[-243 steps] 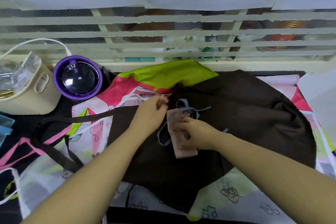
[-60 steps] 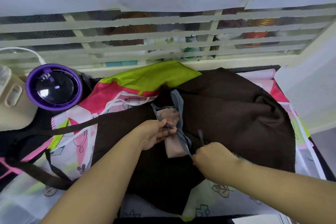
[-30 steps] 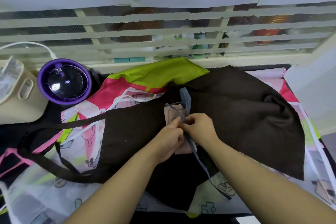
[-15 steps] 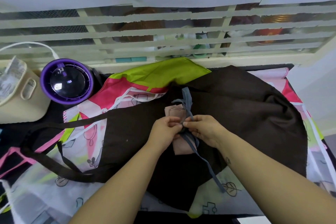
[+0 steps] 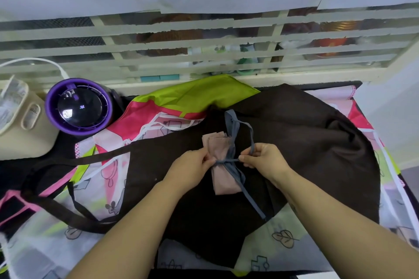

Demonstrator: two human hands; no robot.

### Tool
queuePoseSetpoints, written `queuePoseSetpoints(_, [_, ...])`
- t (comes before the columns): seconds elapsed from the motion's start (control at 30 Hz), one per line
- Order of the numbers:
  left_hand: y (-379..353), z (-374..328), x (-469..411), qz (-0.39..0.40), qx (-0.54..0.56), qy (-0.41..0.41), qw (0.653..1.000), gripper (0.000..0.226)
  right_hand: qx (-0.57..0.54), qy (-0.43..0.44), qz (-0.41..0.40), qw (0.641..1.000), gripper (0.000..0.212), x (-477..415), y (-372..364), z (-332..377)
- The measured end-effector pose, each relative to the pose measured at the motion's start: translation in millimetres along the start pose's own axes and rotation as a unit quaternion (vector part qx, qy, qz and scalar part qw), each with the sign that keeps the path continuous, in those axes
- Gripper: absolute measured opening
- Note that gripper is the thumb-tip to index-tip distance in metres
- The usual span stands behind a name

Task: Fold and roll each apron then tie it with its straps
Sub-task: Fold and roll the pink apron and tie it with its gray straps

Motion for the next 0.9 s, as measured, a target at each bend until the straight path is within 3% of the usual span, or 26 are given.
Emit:
queuePoseSetpoints(0.07, [0.2, 12.1, 2.9, -0.052, 0.195, 0.079, 0.976, 0.015, 0.000, 0.002, 0.000, 1.000, 0.013, -0.3, 0.4, 1.0])
queuePoseSetpoints(0.1, [-4.3, 18.2, 6.8, -0.095, 0.343, 0.135, 0.925, 0.012, 0.004, 0.005, -0.002, 1.000, 0.012, -0.4, 0.2, 1.8])
queuePoseSetpoints(0.17, [-18.6, 18.6, 15.2, -0.163, 0.566, 0.215, 0.779, 0.009, 0.014, 0.011, -0.007, 1.000, 0.013, -0.8, -1.5, 3.1])
queuePoseSetpoints(0.2, [-22.2, 20.3, 17.2, -0.180, 0.597, 0.226, 0.748, 0.010, 0.020, 0.014, -0.010, 1.000, 0.013, -0.8, -2.3, 3.8])
queuePoseSetpoints(0.23, [-22.8, 21.3, 18.1, -0.176, 0.583, 0.222, 0.761, 0.011, 0.026, 0.018, -0.016, 0.999, 0.013, -0.9, -2.2, 4.4])
queuePoseSetpoints(0.33, [-11.5, 21.6, 17.4, -0.113, 0.390, 0.146, 0.902, 0.012, 0.051, 0.030, -0.033, 0.998, 0.012, -1.3, -1.6, 5.8])
queuePoseSetpoints(0.47, [4.2, 5.7, 10.8, -0.049, 0.121, -0.005, 0.991, 0.008, 0.068, 0.037, -0.047, 0.996, 0.013, 1.1, -2.1, 4.9])
queuePoseSetpoints(0.57, [0.8, -4.5, 6.8, 0.003, -0.009, -0.080, 0.997, 0.012, 0.064, 0.037, -0.049, 0.996, 0.011, 2.8, -1.5, 4.9])
queuePoseSetpoints(0.7, [-5.7, 2.4, 4.9, 0.032, -0.052, -0.075, 0.995, 0.013, 0.061, 0.015, -0.039, 0.997, 0.010, 1.1, -4.8, -1.4])
queuePoseSetpoints(0.8, [-5.7, 11.8, 4.6, 0.020, -0.035, -0.035, 0.999, 0.014, -0.071, -0.058, 0.004, 0.996, 0.012, -1.9, 3.8, -9.9])
queuePoseSetpoints(0.9, [-2.9, 34.7, 9.7, -0.020, 0.044, 0.073, 0.996, 0.027, -0.264, -0.107, -0.046, 0.958, 0.015, -7.7, 49.1, -22.6])
Point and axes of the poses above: each hand's wrist, its own x-axis away from the middle knuckle, its own y-axis out of the back of the hand, z = x × y, the point moved 10 cm from there along -x, towards the middle knuckle, and after that the axes turned 14 degrees about -y, right-handed, at the moved point
